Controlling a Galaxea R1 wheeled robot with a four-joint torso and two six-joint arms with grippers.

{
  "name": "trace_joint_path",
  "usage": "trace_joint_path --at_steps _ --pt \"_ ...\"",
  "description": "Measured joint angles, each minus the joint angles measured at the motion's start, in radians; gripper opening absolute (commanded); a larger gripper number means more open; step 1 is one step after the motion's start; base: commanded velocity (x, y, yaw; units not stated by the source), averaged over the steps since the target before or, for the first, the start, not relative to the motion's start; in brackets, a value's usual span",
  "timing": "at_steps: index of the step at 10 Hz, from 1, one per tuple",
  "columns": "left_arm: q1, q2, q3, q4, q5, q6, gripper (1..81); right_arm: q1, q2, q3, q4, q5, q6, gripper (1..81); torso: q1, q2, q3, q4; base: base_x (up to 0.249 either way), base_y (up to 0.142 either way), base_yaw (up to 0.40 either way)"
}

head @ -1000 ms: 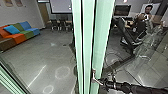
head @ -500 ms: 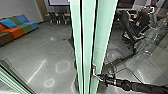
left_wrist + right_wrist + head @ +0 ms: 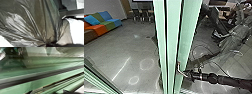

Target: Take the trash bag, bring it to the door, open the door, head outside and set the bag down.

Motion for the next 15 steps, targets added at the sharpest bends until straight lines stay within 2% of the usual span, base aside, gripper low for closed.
trace_joint_path --at_steps 1,2,3,4,5,7,9,11,15 --pt "0.0 0.0 0.0 0.0 0.0 0.0 1.0 0.02 -0.024 0.029 0.005 -0.046 0.005 81.1 0.0 0.0 0.0 0.0 0.0 0.0 0.0" --pt "0.0 0.0 0.0 0.0 -0.002 0.0 1.0 0.027 -0.098 0.041 -0.038 -0.195 -0.017 81.1 0.0 0.0 -0.001 0.0 0.0 0.0 0.0" --pt "0.001 0.0 0.0 0.0 -0.002 0.0 1.0 0.025 -0.18 0.04 -0.042 -0.323 -0.009 81.1 0.001 0.001 -0.001 -0.001 0.0 0.0 0.0" --pt "0.0 0.001 0.0 0.0 -0.003 0.0 1.0 0.039 -0.21 0.044 -0.057 -0.427 -0.011 81.1 0.0 0.001 -0.002 -0.002 0.0 0.0 0.0" --pt "0.0 0.001 0.0 0.0 -0.003 0.0 1.0 0.049 -0.213 0.055 -0.06 -0.478 0.008 81.1 0.0 0.001 -0.002 -0.002 0.0 0.0 0.0" --pt "0.0 0.001 0.0 0.001 -0.003 0.0 1.0 0.07 -0.21 0.059 -0.099 -0.58 0.001 81.1 0.0 0.001 -0.003 -0.003 0.0 0.0 0.0" --pt "0.0 0.0 0.0 0.0 -0.003 0.0 1.0 0.077 -0.204 0.059 -0.21 -0.655 0.0 81.1 0.0 0.001 -0.003 -0.003 0.0 0.0 0.0" --pt "0.0 0.002 0.0 0.0 -0.003 0.0 1.0 0.082 -0.201 0.059 -0.268 -0.694 -0.001 81.1 0.0 0.001 -0.003 -0.003 0.0 0.0 0.0" --pt "0.0 0.003 0.0 0.0 -0.003 0.0 1.0 0.084 -0.191 0.033 -0.29 -0.667 -0.017 81.1 0.0 0.001 -0.003 -0.003 0.0 0.0 0.0"
